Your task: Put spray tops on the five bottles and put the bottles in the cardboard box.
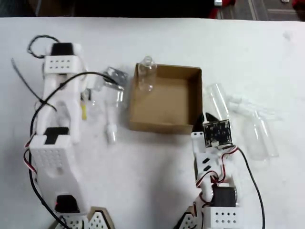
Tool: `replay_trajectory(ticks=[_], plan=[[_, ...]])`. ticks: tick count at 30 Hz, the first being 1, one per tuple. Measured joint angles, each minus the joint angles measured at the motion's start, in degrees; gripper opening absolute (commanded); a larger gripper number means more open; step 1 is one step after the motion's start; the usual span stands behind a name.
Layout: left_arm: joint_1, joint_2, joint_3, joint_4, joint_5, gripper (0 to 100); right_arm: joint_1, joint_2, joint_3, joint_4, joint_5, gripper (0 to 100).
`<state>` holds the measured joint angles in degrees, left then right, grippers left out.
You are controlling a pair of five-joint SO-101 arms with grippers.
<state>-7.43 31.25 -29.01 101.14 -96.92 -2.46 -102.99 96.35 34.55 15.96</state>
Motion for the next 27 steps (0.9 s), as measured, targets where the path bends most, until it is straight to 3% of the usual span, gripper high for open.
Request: replay_trajectory(ticks=[8,14,27], plan=[[7.21,-4.57,8.53,-5.71,-0.44,24,0.00,0.00,0.00,0.00,2.02,2.2],[7.30,-4.57,11.25,-8.79,-5.10,24,-3.16,0.00,0.00,0.09,5.63,2.2],[6.86,-3.96,15.82,-18.64,-5.45,24,-4.40,0.00,0.00,0.09,6.86,2.2]])
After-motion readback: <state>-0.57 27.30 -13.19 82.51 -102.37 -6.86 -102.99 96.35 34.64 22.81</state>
